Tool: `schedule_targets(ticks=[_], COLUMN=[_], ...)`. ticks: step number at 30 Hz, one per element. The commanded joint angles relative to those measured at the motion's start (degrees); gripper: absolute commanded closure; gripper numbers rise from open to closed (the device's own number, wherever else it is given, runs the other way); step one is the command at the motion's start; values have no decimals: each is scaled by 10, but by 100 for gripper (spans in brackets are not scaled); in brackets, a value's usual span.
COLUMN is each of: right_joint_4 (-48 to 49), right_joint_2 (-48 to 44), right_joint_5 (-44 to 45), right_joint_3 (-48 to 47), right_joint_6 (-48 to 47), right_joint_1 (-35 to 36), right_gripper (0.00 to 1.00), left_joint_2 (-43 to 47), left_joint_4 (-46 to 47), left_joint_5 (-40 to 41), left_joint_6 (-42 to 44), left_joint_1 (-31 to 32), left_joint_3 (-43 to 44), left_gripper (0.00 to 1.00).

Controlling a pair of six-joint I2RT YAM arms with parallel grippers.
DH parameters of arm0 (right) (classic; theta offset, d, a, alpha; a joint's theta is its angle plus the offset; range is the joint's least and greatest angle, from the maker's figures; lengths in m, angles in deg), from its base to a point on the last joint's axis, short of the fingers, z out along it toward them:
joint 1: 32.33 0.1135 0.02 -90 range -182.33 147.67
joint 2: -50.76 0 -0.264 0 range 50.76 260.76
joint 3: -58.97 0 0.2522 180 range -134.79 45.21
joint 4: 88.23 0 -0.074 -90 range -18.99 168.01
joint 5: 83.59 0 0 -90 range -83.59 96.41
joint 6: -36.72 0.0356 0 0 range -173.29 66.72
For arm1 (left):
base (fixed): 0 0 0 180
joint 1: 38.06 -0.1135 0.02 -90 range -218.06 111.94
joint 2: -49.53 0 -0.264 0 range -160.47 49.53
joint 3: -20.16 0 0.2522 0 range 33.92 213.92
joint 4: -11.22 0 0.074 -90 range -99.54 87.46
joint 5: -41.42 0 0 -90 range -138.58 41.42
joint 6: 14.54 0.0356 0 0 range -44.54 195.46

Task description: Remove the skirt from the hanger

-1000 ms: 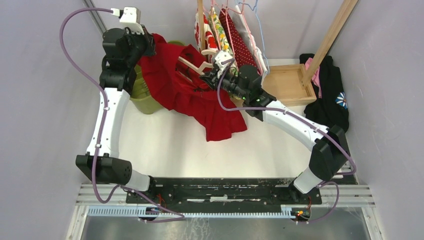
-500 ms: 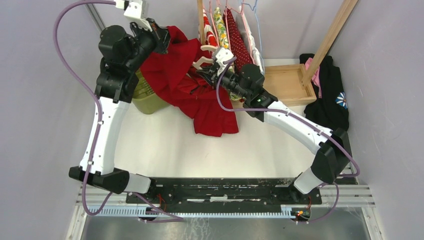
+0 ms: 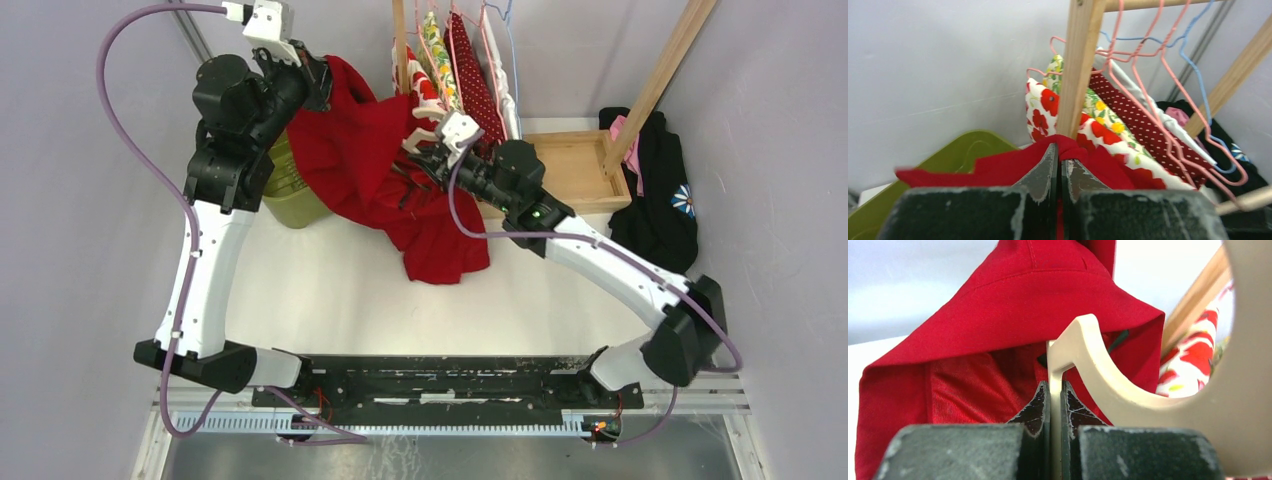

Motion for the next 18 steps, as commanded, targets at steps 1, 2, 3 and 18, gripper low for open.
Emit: schedule_targets(ticks=[1,2,3,18], right_joint_4=[-14,-27,-40,-175], right_joint_2=[-122,-138,-155,-287], right_joint_5=[31,38,42,93], right_joint_3=[50,64,77,137], right_joint_6=[-54,-59,-63,-118], right_joint_1=[-4,-4,-4,-24], right_gripper=[99,99,99,99], left_joint_2=[-21,-37,-56,-111], left_joint_4=[14,10,4,31], left_joint_5=[73,82,91,74], left_joint_6=[55,57,62,57], left_joint_1=[-1,-4,-11,-243], left_joint_3=[42,65,91,12], left_gripper=[97,97,97,97])
